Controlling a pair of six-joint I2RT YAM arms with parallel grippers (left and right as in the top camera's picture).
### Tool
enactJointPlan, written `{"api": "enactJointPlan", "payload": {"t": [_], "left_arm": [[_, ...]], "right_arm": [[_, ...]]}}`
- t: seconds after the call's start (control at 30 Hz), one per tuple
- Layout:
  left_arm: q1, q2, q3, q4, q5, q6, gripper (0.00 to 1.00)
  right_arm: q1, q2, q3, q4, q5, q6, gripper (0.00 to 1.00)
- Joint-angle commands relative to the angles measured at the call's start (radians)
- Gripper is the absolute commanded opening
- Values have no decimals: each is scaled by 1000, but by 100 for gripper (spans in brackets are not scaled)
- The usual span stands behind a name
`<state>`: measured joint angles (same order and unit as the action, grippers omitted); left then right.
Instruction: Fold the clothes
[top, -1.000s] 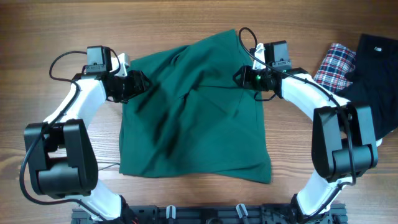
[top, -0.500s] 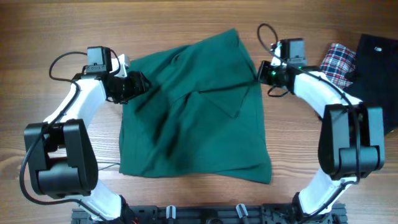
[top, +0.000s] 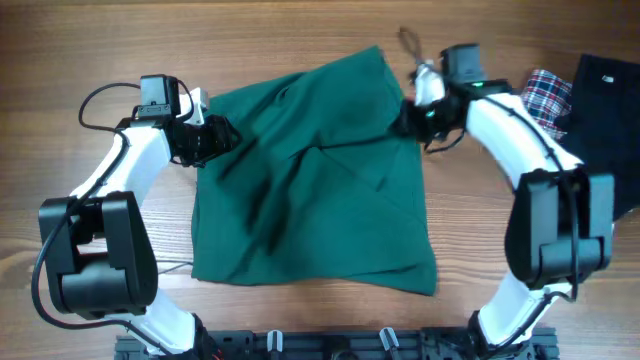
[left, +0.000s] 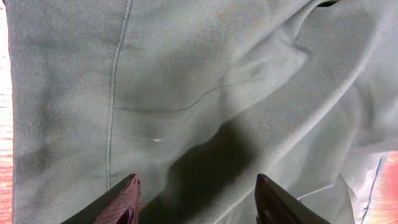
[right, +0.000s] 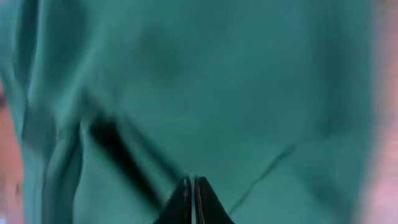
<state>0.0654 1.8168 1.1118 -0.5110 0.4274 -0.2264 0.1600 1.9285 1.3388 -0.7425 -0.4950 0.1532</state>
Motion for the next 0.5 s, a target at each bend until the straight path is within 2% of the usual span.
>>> {"api": "enactJointPlan", "payload": {"t": [0.0, 0.13, 0.23, 0.33, 0.47], "left_arm": [[-4, 13, -1, 4, -9, 16, 59], [-4, 13, -1, 8, -9, 16, 55], [-4, 13, -1, 8, -9, 16, 55], [-4, 13, -1, 8, -9, 16, 55], [-4, 13, -1, 7, -9, 16, 55]], "right_arm": [[134, 10, -7, -150, -48, -74, 4], [254, 10, -7, -230, -34, -34, 4], [273, 11, -17, -235, 68, 30, 4], [258, 12, -57, -183, 166, 56, 4], [225, 12, -159, -74, 90, 3, 4]]}}
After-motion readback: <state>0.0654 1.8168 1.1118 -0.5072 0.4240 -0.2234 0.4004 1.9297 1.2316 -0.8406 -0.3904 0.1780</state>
